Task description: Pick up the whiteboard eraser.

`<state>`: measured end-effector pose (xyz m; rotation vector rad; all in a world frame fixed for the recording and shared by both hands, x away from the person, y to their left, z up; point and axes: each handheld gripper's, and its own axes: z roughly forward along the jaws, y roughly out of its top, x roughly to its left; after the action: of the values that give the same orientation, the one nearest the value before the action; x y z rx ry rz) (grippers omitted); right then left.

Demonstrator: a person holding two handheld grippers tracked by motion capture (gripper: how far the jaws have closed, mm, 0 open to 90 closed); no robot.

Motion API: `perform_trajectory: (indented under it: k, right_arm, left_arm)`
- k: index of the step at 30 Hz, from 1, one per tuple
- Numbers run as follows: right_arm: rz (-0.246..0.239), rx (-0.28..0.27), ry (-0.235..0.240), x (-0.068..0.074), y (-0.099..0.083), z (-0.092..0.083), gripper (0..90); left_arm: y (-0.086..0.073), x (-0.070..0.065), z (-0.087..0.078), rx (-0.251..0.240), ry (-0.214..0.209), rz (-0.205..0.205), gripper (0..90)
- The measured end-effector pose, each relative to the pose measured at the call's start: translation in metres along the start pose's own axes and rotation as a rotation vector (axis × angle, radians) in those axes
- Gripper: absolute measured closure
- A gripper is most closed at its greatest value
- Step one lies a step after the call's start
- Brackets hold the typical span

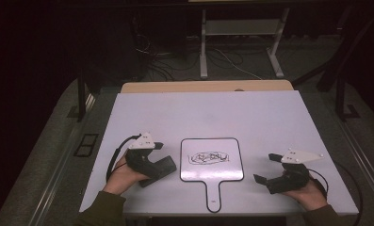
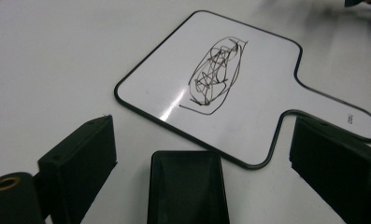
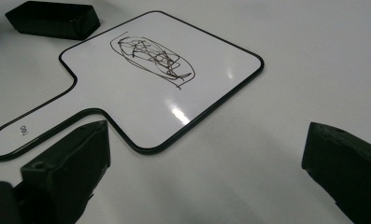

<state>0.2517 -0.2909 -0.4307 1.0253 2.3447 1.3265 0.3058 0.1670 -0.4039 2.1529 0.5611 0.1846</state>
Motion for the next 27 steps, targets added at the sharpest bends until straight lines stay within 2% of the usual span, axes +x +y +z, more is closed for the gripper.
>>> perform_trajectory:
  k: [4,15,21,25,27]
  right_arm:
    - [0.001,0.003,0.004,-0.001,0.0,0.0,0.3]
    - [-0.002,0.009,0.005,-0.001,-0.001,0.001,0.2]
    - [-0.002,0.013,0.009,0.0,-0.001,0.001,0.3]
    - [-0.005,0.012,0.01,0.0,-0.001,0.002,0.3]
    - [-0.005,0.011,0.011,0.0,-0.002,0.002,0.3]
  left_arm:
    - [-0.003,0.001,0.0,0.033,0.004,-0.001,12.8]
    - [-0.014,0.002,-0.001,0.125,0.029,-0.014,13.9]
    - [-0.021,0.001,-0.003,0.149,0.04,-0.014,15.5]
    - [-0.026,0.001,-0.004,0.156,0.041,-0.044,17.9]
    - [-0.028,0.0,-0.004,0.167,0.044,-0.042,19.2]
